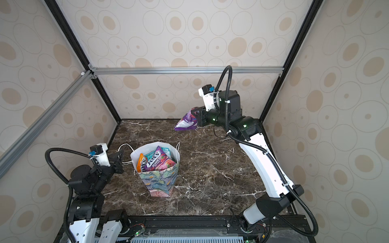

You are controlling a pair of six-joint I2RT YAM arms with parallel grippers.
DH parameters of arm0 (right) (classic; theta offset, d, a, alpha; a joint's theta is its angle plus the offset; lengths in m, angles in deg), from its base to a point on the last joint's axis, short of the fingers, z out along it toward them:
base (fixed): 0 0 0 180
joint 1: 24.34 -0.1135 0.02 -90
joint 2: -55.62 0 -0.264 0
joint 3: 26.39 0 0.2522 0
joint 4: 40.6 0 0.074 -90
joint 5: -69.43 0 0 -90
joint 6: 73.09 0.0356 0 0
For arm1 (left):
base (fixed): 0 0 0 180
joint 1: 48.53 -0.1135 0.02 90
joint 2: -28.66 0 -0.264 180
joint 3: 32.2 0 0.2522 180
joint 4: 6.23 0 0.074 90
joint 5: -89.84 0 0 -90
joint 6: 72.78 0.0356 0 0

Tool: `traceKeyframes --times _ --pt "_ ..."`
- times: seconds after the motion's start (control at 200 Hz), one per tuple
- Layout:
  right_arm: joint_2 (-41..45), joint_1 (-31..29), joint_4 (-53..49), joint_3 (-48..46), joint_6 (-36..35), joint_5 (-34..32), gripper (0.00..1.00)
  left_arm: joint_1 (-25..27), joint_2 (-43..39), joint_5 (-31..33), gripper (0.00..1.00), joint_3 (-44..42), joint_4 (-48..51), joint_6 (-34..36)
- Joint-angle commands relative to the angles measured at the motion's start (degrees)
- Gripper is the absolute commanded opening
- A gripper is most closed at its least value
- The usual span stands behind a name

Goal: Place the snacks into the paper bag
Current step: 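Carry the purple packet with the right gripper over the bag opening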

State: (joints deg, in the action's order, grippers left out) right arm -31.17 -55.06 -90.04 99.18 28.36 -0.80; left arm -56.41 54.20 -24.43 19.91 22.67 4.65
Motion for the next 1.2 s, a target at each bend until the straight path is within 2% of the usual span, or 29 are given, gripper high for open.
traceKeyframes --times 0.0,0.7,0.99,1.195 --pt "-0.8 -2.2 1.4 3.5 -1.6 -1.4 0.00 -0.1 -0.5 -1.0 0.00 0.3 -0.4 0.6" --pt "-14.6 -19.1 -11.9 29.5 -9.9 -5.5 0.00 -0.1 -0.4 -1.0 0.00 0.3 -0.4 0.7" --pt "-20.3 -21.9 -16.8 34.3 -11.4 -3.1 0.00 -0.1 -0.4 -1.0 0.00 0.3 -0.4 0.8" --pt "-22.9 -24.5 -17.9 35.3 -12.8 -5.3 0.00 -0.1 -0.6 -0.9 0.00 0.3 -0.4 0.7"
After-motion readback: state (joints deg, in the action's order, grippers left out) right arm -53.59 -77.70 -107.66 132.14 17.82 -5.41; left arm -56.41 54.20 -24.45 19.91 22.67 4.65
